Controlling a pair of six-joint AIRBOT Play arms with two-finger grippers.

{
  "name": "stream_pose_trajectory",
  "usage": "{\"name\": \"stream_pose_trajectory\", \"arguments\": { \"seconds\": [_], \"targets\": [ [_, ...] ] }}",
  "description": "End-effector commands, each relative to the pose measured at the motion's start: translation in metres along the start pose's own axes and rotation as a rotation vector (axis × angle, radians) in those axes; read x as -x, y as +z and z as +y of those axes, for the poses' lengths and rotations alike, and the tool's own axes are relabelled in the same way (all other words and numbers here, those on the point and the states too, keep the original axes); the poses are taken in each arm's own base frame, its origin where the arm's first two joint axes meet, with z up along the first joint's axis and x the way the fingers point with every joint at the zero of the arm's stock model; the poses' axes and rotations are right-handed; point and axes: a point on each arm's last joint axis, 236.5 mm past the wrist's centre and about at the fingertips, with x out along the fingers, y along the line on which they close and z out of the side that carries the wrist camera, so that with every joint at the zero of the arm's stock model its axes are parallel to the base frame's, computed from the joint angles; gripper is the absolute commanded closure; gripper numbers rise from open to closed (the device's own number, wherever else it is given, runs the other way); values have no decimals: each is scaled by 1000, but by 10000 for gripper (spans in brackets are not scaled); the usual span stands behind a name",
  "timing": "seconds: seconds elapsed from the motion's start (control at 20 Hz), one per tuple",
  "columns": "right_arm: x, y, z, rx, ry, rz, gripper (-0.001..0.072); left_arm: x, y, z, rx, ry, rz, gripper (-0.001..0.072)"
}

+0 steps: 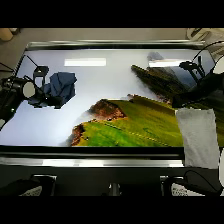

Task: Fold the shirts.

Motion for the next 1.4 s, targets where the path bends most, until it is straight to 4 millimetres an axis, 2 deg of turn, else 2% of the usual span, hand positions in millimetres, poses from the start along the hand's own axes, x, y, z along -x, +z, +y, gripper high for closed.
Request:
{"name": "stream_pose_trajectory", "arguments": {
  "seconds": [0.0, 0.65, 0.9, 1.0, 1.15, 1.25, 1.3, 1.35],
  "targets": [
    [0, 0, 0, 1, 1, 0, 23, 0, 0, 0, 0, 0, 0, 38],
    [0, 0, 0, 0, 1, 0, 23, 0, 0, 0, 0, 0, 0, 38],
    [1, 22, -11, -3, -47, -92, 23, 0, 2, -3, 28, -11, -10, 38],
    [2, 25, -12, -3, -53, -104, 23, 0, 15, -6, 39, -25, -65, 38],
    [5, 43, -22, -2, -93, -180, 23, 4, 44, -13, 43, -58, -186, 39],
    [8, 55, -28, 6, -121, -233, 23, 13, 98, -20, 16, -90, -411, 40],
    [10, 61, -31, 13, -136, -260, 24, 16, 126, -14, 25, -90, -494, 123],
    [12, 66, -34, 14, -147, -280, 24, 12, 147, 0, 56, -77, -521, 168]
  ]
}}
